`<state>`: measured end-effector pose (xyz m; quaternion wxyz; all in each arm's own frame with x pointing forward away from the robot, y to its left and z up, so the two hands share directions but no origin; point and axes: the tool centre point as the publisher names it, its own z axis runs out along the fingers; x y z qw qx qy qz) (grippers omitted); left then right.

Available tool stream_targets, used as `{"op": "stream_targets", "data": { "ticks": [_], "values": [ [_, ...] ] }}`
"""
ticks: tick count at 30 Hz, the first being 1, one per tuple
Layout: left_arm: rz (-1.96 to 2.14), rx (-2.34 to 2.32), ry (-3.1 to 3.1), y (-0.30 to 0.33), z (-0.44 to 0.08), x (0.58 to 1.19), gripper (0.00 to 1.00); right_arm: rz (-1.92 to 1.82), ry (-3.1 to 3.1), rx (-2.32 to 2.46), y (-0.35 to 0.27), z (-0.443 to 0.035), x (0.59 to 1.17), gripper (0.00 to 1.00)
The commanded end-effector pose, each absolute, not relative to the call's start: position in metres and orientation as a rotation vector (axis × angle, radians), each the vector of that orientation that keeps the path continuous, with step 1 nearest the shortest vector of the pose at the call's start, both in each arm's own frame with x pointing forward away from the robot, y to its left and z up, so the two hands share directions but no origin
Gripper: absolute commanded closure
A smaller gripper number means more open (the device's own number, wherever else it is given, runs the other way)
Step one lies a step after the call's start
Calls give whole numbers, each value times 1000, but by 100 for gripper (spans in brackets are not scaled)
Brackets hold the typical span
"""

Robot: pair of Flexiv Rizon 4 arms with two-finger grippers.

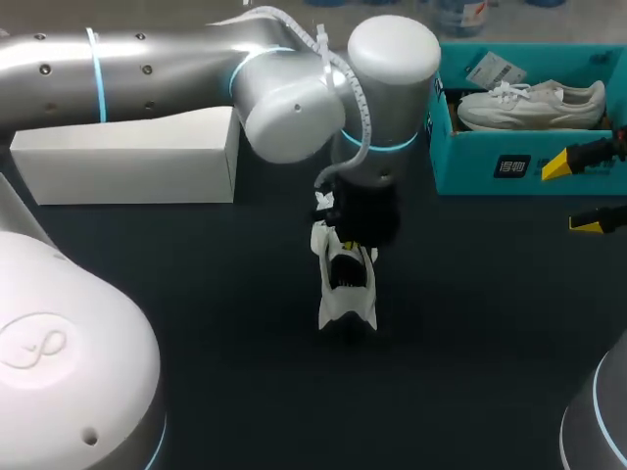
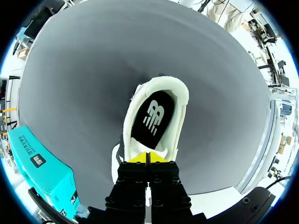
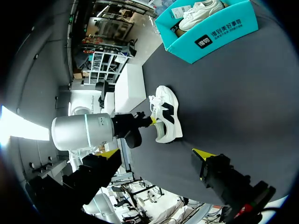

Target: Take the shoe out of the shoebox, open the shoe tongue, remove and reinsert the insole, then place the shoe into the shoebox

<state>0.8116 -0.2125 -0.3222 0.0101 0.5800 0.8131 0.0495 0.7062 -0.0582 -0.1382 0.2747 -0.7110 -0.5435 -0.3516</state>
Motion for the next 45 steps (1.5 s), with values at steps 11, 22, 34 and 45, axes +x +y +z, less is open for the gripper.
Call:
{"op": "stream_targets", "data": {
  "ticks": [11, 22, 34, 45],
  "values": [
    [64, 1831, 2552, -201, -318, 822, 100, -945, -1461, -1915, -58, -139, 706, 0],
    [293, 257, 3142, -194, -285, 794, 100, -945, -1461, -1915, -58, -139, 706, 0],
    [228, 95, 3152, -197, -283, 793, 100, -945, -1461, -1915, -58, -139, 706, 0],
    [-167, -223, 3019, -193, -284, 773, 100, -945, -1461, -1915, -58, -139, 706, 0]
  ]
}}
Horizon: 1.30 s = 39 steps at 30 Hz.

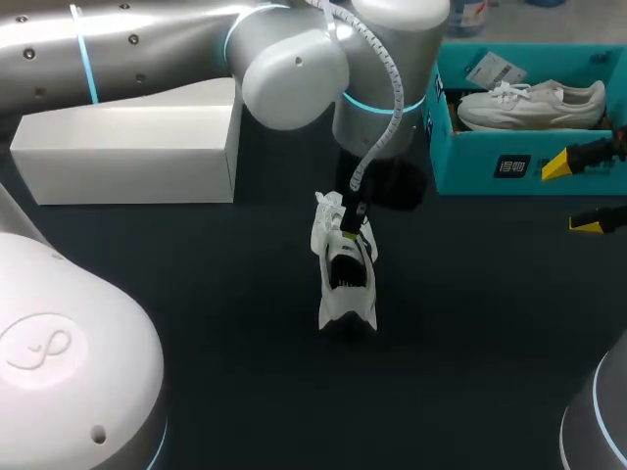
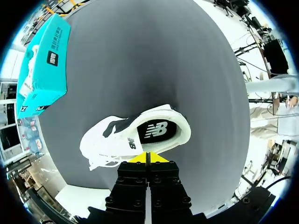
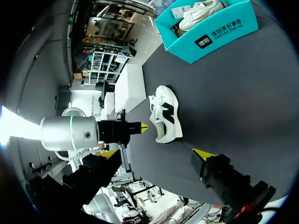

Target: Take the shoe out of the shoebox, open the shoe tongue, remove and reinsert the insole, then place the shoe into the shoebox

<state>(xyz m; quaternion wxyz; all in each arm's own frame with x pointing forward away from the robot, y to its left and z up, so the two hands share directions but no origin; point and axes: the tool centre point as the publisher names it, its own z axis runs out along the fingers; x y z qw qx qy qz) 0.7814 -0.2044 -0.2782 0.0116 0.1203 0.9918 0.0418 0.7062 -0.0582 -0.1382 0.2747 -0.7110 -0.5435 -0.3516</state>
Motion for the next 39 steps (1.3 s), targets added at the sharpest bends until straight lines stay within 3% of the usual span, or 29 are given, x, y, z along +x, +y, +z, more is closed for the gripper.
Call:
{"op": "stream_targets", "data": {
  "ticks": [1, 9, 10, 11, 12, 14, 16, 26, 39],
  "values": [
    [-175, -226, 3016, -192, -284, 771, 100, -945, -1461, -1915, -58, -139, 706, 0],
    [-111, -89, 3075, -188, -286, 751, 100, -945, -1461, -1915, -58, -139, 706, 0],
    [-121, -56, 3089, -187, -285, 748, 76, -945, -1461, -1915, -58, -139, 706, 0],
    [-105, -29, 3101, -187, -284, 746, 61, -945, -1461, -1915, -58, -139, 706, 0],
    [-92, 12, 3117, -187, -284, 743, 50, -945, -1461, -1915, -58, -139, 706, 0],
    [-67, 86, 3132, -186, -284, 739, 20, -945, -1461, -1915, -58, -139, 706, 0],
    [-46, 153, 3128, -186, -285, 735, 0, -945, -1461, -1915, -58, -139, 706, 0],
    [-77, 209, 3166, -194, -289, 715, 0, -945, -1461, -1915, -58, -139, 706, 0],
    [-74, 154, 3179, -212, -344, 709, 0, -945, -1461, -1915, -58, -139, 706, 0]
  ]
}}
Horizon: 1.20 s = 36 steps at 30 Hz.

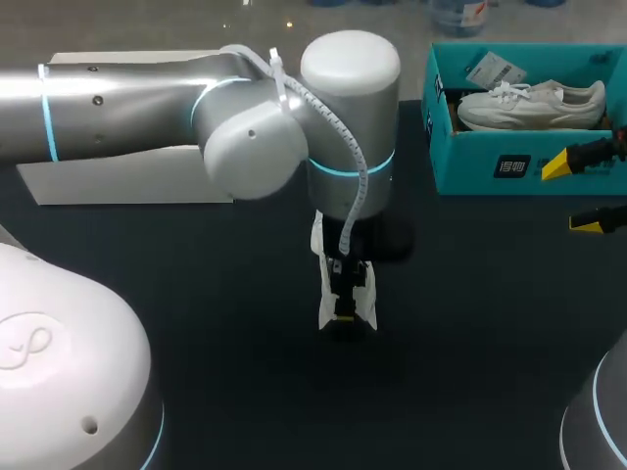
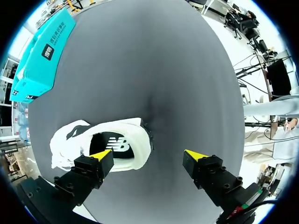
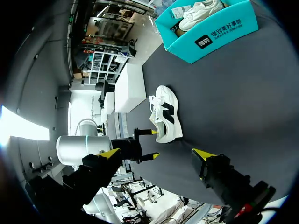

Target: Take the shoe out of the shoebox, open the shoe tongue, remove and reinsert the insole, then place the shoe into the shoebox

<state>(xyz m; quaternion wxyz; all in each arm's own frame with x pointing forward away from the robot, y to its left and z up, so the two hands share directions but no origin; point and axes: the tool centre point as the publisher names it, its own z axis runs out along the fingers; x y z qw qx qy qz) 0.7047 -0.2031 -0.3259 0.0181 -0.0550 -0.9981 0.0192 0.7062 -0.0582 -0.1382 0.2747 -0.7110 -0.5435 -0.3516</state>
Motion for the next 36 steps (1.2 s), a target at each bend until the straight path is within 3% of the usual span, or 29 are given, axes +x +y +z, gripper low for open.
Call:
{"op": "stream_targets", "data": {
  "ticks": [1, 29, 30, 32, 34, 36],
  "values": [
    [74, -139, -3098, -213, -348, 710, 0, -945, -1461, -1915, -58, -139, 706, 0],
    [57, -39, -3077, -212, -404, 715, 2, -945, -1461, -1915, -58, -139, 706, 0],
    [57, -32, -3073, -212, -404, 715, 18, -945, -1461, -1915, -58, -139, 706, 0],
    [45, -21, -3067, -212, -404, 716, 64, -945, -1461, -1915, -58, -139, 706, 0],
    [43, -24, -3061, -211, -402, 716, 100, -945, -1461, -1915, -58, -139, 706, 0],
    [28, -14, -3052, -210, -399, 716, 100, -945, -1461, -1915, -58, -139, 706, 0]
  ]
}}
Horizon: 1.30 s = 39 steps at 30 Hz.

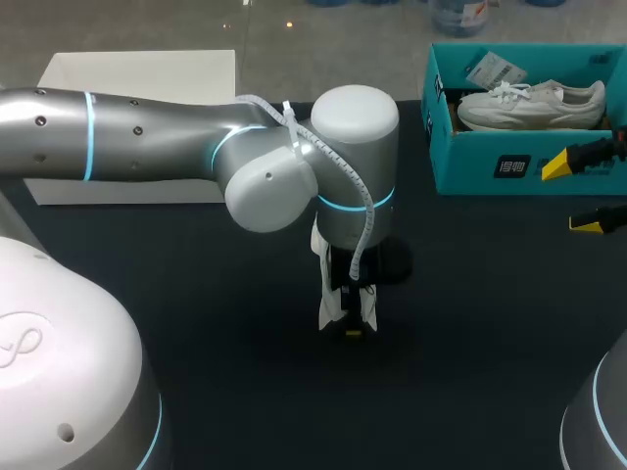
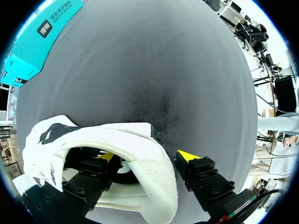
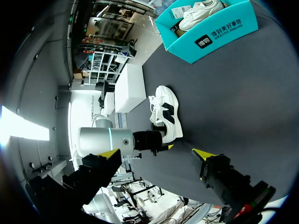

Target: Take the shoe out of the shoebox, open the shoe tongue, remove and reinsert the insole, then place the shoe into the shoebox

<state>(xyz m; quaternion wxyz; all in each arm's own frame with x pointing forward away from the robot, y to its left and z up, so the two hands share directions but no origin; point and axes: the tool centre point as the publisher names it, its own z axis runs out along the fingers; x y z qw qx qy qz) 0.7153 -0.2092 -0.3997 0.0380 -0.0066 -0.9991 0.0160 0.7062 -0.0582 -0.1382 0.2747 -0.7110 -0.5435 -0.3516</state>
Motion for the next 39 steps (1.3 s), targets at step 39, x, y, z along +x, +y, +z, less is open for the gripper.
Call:
{"op": "stream_targets", "data": {
  "ticks": [39],
  "values": [
    [36, 150, -3050, -194, -163, 712, 100, -945, -1461, -1915, -58, -139, 706, 0]
  ]
}}
